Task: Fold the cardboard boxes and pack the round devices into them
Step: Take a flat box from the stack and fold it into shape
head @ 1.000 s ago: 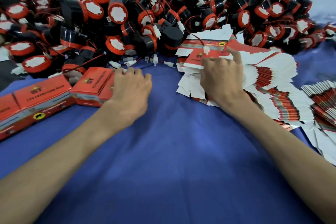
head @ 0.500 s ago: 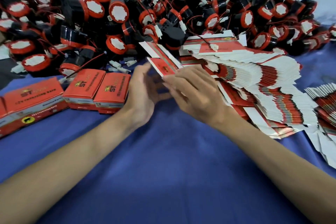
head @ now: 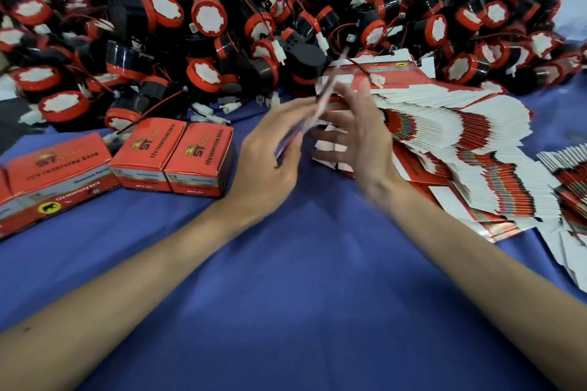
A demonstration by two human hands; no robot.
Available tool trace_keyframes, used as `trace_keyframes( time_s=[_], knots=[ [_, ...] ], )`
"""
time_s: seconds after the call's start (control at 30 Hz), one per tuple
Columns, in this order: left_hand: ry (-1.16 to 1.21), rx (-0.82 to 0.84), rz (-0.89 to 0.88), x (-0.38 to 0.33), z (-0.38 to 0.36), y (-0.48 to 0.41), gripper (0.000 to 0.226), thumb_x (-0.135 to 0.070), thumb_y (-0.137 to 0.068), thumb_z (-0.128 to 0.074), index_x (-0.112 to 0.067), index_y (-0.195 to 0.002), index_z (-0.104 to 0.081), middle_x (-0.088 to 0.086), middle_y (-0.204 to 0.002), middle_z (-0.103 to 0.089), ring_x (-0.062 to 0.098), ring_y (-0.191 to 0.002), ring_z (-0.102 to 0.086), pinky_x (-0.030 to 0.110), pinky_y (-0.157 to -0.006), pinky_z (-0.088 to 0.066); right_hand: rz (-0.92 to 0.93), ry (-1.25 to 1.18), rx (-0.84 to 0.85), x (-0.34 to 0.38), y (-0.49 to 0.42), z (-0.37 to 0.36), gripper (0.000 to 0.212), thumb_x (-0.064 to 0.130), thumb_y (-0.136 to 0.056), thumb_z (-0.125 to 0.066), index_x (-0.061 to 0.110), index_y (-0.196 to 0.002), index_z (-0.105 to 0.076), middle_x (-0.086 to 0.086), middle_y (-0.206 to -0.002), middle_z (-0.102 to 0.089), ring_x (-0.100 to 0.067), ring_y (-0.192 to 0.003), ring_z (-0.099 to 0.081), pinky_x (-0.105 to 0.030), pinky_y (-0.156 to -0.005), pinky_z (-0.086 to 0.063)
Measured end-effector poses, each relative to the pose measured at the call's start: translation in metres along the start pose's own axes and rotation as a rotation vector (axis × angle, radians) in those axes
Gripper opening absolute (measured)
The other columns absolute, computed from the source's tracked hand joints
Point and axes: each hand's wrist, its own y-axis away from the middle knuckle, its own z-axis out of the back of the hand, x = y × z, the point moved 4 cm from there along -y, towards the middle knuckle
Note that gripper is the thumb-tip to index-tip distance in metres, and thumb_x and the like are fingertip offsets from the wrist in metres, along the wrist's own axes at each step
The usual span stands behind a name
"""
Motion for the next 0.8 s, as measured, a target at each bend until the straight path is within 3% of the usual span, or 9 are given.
trace_keyframes(
  time_s=[0.07, 0.13, 0.2, 0.3, 0.4, 0.5, 0.57, 0.67, 0.8],
  knots=[
    [0.000, 0.170, -0.032, -0.001, -0.006, 0.001, 0.032, 0.005, -0.088, -0.055, 0.004, -0.119, -0.063, 0.012, -0.129, -0.057, 0.024, -0.123, -0.053, 0.041, -0.104, -0.042, -0.110, -0.198, 0.097, 0.004, -0.002, 0.002, 0.059, 0.066, -0.088, -0.035, 0.019, -0.096, -0.069, -0.008, -0.092, -0.071, -0.024, -0.084, -0.069, -0.036, -0.066, -0.056],
    [0.072, 0.280, -0.006, -0.002, -0.006, 0.001, 0.037, -0.016, -0.091, -0.051, 0.004, -0.120, -0.062, 0.015, -0.130, -0.056, 0.025, -0.125, -0.051, 0.042, -0.106, -0.039, -0.144, -0.180, 0.158, 0.005, -0.005, 0.001, 0.043, 0.048, -0.095, -0.044, 0.012, -0.098, -0.067, -0.004, -0.084, -0.070, -0.018, -0.074, -0.068, -0.030, -0.062, -0.053],
    [0.108, 0.224, 0.100, 0.001, -0.002, 0.000, 0.046, -0.027, -0.090, -0.048, 0.002, -0.124, -0.058, 0.012, -0.132, -0.055, 0.023, -0.127, -0.049, 0.043, -0.108, -0.037, -0.118, -0.064, 0.084, -0.001, -0.009, 0.006, 0.014, 0.021, -0.098, -0.049, 0.017, -0.098, -0.063, 0.001, -0.082, -0.070, -0.013, -0.072, -0.066, -0.030, -0.064, -0.052],
    [-0.035, 0.030, 0.322, 0.014, 0.005, -0.002, 0.064, -0.023, -0.084, -0.066, -0.010, -0.141, -0.038, 0.007, -0.145, -0.037, 0.018, -0.136, -0.035, 0.040, -0.114, -0.030, -0.105, -0.110, -0.006, -0.009, -0.011, 0.013, 0.027, 0.007, -0.096, -0.047, 0.019, -0.117, -0.059, -0.003, -0.099, -0.071, -0.018, -0.084, -0.067, -0.032, -0.063, -0.054],
    [0.031, 0.015, 0.508, 0.027, 0.003, 0.000, 0.089, -0.020, -0.081, -0.075, -0.015, -0.149, -0.019, 0.003, -0.150, -0.031, 0.012, -0.139, -0.032, 0.033, -0.115, -0.029, -0.079, -0.161, -0.052, -0.012, -0.010, 0.015, 0.054, 0.005, -0.093, -0.048, 0.031, -0.140, -0.044, -0.004, -0.115, -0.069, -0.025, -0.099, -0.067, -0.042, -0.071, -0.058],
    [0.243, -0.008, 0.532, 0.032, 0.002, 0.000, 0.074, -0.015, -0.084, -0.073, -0.027, -0.142, -0.029, -0.016, -0.127, -0.056, -0.005, -0.117, -0.054, 0.016, -0.097, -0.044, 0.059, -0.024, -0.096, -0.011, -0.010, 0.015, 0.059, 0.006, -0.095, -0.050, 0.032, -0.145, -0.036, 0.016, -0.109, -0.069, -0.020, -0.110, -0.064, -0.051, -0.094, -0.052],
    [0.293, -0.009, 0.543, 0.034, 0.003, -0.001, 0.064, -0.014, -0.087, -0.070, -0.027, -0.139, -0.035, -0.017, -0.122, -0.060, -0.005, -0.111, -0.058, 0.016, -0.093, -0.047, 0.114, 0.105, -0.101, -0.012, -0.008, 0.013, 0.061, 0.016, -0.095, -0.054, 0.031, -0.149, -0.029, 0.026, -0.110, -0.063, -0.013, -0.115, -0.060, -0.048, -0.102, -0.046],
    [0.343, -0.004, 0.552, 0.036, 0.004, -0.002, 0.064, -0.016, -0.087, -0.070, -0.019, -0.142, -0.036, -0.007, -0.125, -0.062, 0.002, -0.112, -0.060, 0.018, -0.092, -0.048, 0.123, 0.188, -0.062, -0.013, -0.006, 0.012, 0.071, 0.034, -0.090, -0.055, 0.037, -0.151, -0.018, 0.020, -0.130, -0.054, -0.008, -0.121, -0.055, -0.048, -0.106, -0.043],
    [0.334, 0.009, 0.560, 0.035, 0.003, -0.003, 0.071, -0.017, -0.082, -0.075, -0.017, -0.141, -0.035, -0.006, -0.123, -0.063, 0.002, -0.110, -0.061, 0.019, -0.091, -0.050, 0.200, 0.288, -0.068, -0.009, -0.004, 0.008, 0.077, 0.033, -0.092, -0.054, 0.026, -0.154, -0.010, 0.015, -0.142, -0.045, -0.001, -0.128, -0.046, -0.034, -0.110, -0.039]
  ],
)
